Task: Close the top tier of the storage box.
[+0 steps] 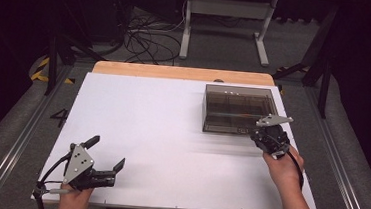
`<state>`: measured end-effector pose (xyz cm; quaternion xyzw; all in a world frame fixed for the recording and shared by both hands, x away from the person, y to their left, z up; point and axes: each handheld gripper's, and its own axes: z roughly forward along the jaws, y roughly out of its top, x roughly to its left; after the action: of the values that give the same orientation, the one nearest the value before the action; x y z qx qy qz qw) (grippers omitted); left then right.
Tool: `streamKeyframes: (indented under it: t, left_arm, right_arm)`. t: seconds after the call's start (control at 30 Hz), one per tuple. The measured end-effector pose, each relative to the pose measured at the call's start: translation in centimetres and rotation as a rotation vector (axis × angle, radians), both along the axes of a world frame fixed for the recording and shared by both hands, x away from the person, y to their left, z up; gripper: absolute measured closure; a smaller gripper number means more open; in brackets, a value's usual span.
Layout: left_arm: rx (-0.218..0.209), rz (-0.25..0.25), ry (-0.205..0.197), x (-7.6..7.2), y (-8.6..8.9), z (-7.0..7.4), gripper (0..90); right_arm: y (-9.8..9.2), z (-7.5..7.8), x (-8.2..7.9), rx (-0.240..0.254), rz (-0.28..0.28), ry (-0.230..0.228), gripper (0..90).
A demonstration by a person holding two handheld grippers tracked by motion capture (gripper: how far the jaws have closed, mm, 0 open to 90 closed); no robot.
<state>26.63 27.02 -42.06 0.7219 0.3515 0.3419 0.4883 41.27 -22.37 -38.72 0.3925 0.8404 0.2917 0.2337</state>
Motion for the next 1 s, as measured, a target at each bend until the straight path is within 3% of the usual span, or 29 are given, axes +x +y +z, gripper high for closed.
streamKeyframes:
  t: [1.0]
  left_arm:
    - [0.002,0.001,-0.002,0.0,0.1,0.0,1.3]
  right_arm:
    - [0.3,-0.6,2.4,0.019,-0.049,-0.036,89.6]
